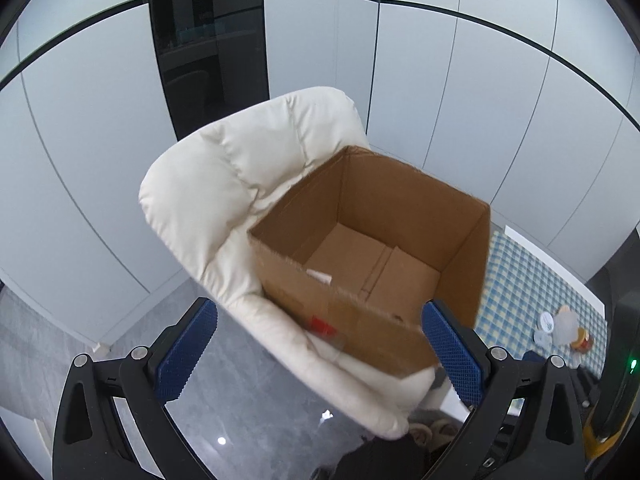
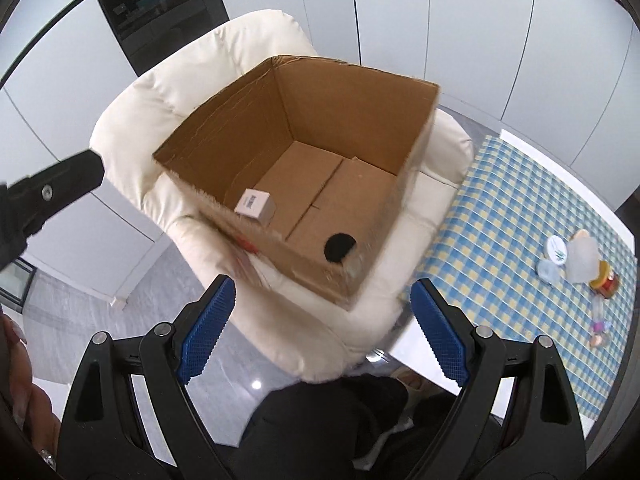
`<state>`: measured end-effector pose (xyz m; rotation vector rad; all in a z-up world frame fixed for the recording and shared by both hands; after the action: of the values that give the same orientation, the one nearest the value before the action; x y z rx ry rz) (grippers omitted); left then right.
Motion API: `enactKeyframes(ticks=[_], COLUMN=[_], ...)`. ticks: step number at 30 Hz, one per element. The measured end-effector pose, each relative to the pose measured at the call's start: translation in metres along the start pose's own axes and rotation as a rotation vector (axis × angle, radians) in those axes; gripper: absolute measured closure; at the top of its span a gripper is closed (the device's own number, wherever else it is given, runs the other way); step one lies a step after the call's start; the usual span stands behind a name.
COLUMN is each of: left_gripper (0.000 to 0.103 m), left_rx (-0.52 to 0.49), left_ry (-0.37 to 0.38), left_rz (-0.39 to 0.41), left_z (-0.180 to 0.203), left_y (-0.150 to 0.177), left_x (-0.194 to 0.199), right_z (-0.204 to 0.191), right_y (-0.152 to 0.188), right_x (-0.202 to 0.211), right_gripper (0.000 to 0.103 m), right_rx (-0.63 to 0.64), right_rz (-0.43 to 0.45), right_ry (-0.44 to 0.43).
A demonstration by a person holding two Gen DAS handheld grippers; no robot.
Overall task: Organize objects
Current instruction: 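Move both open tools back toward the checkered table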
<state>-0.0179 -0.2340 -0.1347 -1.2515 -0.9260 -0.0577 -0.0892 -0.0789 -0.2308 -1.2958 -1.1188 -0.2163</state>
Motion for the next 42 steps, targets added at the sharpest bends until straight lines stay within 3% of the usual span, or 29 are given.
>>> enactKeyframes(ticks=[6, 12, 18, 24, 29, 34, 42], left_gripper=[0.001, 0.001, 0.001, 0.001, 0.001, 0.001, 0.001], left_rx=[-0.029, -0.064, -0.042, 0.010, 0.030, 0.026, 0.015], left_ry=[-0.009, 0.003, -0.004, 0.032, 0.035, 0.040, 0.053], left_rz=[-0.016, -0.032, -0.021, -0.063, -0.058, -0.074, -0.061], left_z=[-0.003, 0.003, -0.005, -0.013, -0.010, -0.007, 0.001], left_y=[0.031, 0.063, 0.092, 0.117, 0.122, 0.121, 0.117], left_x=[0.035, 0.069, 0.089, 0.097, 0.104, 0.102, 0.099], right_z=[0.011, 0.008, 0.007, 0.000, -0.009, -0.010, -0.007], right_y=[0.024, 0.049, 0.076, 0.102, 0.111, 0.110, 0.108], right_x=[0.031, 0.064, 0.089, 0.102, 0.109, 0.114, 0.118], right_gripper=[0.012, 0.012, 0.012, 0.012, 0.011, 0.004, 0.004], right_rx=[0.026, 0.032, 0.044, 0.077, 0.093, 0.108, 0.112], right_rz=[0.008, 0.006, 0.000, -0.002, -0.009, 0.012, 0.028], right_ry=[0.021, -0.009, -0.016, -0.013, -0.051, -0.026, -0.001])
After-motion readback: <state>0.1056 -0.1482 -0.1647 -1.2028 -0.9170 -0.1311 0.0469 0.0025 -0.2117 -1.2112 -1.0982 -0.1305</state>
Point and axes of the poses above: each gripper's, at about its wrist camera, not at the fingertips, and x roughly against the way its jaws point, z to its right, y to its underside, the point moved 7 cm from there along -x, roughly the way its jaws point, and after that the axes turned 11 degrees about z, right-handed, at the moved point
